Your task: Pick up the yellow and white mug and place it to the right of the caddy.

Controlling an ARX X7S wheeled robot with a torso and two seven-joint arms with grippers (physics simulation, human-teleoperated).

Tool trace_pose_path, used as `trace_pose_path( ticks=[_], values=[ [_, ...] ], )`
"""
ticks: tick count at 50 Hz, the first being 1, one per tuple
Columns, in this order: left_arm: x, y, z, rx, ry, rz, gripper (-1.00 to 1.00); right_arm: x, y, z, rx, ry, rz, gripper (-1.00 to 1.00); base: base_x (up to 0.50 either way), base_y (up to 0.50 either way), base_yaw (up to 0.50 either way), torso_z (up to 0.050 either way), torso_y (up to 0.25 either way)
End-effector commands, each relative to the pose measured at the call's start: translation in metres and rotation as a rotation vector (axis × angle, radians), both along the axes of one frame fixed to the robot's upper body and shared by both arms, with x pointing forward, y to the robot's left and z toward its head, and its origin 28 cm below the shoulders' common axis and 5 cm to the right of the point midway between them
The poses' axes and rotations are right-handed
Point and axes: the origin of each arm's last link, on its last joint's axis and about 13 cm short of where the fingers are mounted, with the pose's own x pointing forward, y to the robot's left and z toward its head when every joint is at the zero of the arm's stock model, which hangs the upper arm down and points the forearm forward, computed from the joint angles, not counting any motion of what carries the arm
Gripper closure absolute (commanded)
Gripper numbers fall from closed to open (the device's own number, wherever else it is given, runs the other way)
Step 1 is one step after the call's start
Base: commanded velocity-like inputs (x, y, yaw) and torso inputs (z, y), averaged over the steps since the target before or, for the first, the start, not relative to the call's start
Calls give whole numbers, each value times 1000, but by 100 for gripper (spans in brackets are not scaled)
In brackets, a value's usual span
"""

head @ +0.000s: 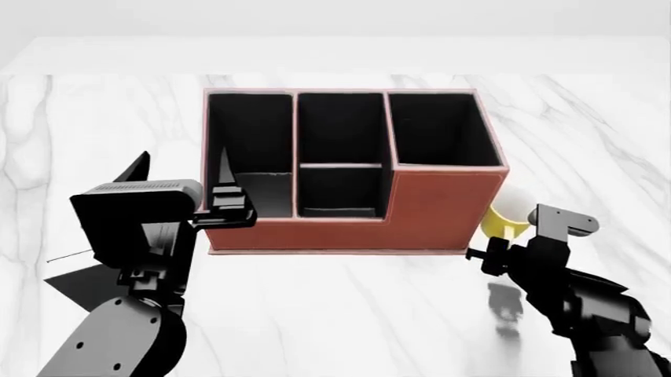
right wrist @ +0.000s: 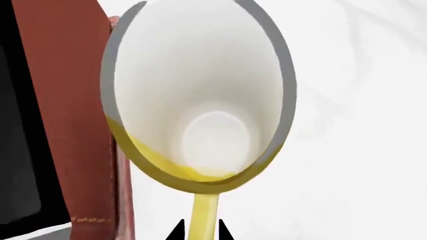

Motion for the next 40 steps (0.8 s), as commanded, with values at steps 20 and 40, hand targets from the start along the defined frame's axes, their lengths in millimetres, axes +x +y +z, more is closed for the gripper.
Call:
trace_pose_path(
  ticks=[20, 40],
  values=[
    [1, -1, -1, 8, 2, 3, -100, 1, 0, -12, -10, 19, -14, 100, 3, 0, 1, 0, -3],
    [1, -1, -1, 7, 2, 3, -100, -4, -3, -7, -35, -4, -36, -100, 0, 0, 0, 0, -1]
  ],
)
